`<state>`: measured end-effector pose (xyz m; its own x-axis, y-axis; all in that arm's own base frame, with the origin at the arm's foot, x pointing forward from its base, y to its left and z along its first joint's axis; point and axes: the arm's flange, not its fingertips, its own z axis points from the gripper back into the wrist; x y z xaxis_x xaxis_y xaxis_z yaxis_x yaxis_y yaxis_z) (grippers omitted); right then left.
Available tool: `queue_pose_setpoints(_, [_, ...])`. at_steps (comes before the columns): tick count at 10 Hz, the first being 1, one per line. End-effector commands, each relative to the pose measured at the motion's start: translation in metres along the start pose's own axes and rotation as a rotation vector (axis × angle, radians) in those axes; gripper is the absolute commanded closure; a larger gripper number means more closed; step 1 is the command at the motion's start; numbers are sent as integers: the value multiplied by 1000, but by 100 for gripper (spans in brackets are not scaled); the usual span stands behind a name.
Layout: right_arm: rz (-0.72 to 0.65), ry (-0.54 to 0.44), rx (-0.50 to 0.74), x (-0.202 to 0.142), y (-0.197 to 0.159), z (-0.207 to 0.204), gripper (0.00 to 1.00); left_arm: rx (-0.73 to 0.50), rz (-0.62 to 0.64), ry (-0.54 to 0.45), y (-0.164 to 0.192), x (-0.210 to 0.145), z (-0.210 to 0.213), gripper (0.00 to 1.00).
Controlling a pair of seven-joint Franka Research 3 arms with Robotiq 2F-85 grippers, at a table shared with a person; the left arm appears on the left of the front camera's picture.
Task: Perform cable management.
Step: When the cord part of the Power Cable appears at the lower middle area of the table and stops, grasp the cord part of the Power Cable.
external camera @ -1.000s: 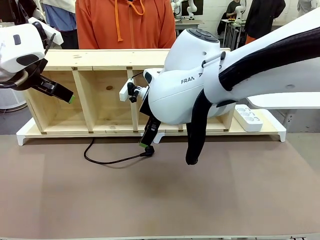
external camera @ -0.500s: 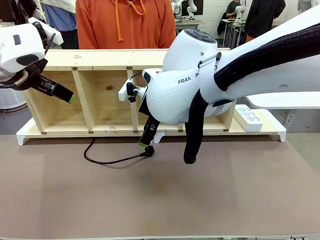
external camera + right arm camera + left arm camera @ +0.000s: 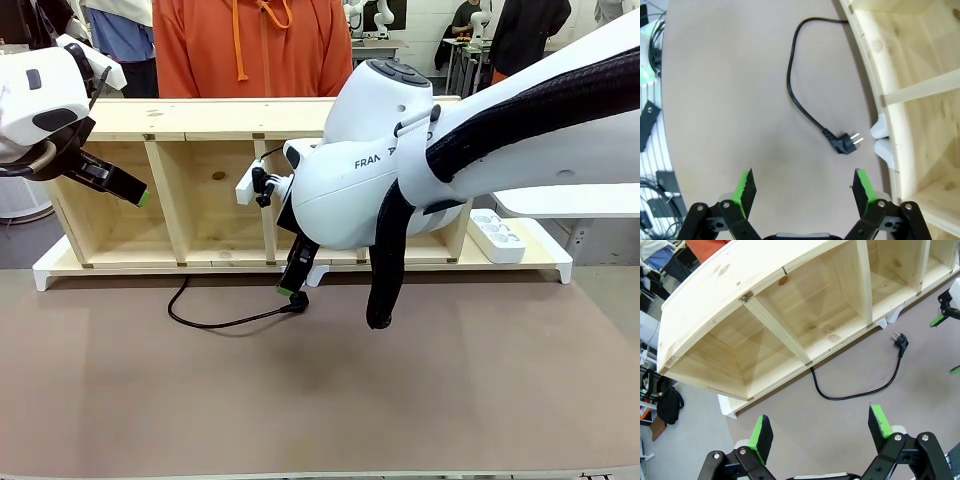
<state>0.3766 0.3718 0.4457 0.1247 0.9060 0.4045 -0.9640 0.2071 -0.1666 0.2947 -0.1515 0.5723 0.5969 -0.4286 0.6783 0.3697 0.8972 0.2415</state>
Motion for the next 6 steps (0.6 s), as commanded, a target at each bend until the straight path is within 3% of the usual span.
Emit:
queue_pose_setpoints(1, [70, 24, 102, 13, -10, -23, 0, 10, -8, 9, 0, -1, 2, 0])
queue_pose_setpoints(6, [171, 80, 269, 27, -20, -69, 0, 10, -8, 9, 0, -1, 2, 0])
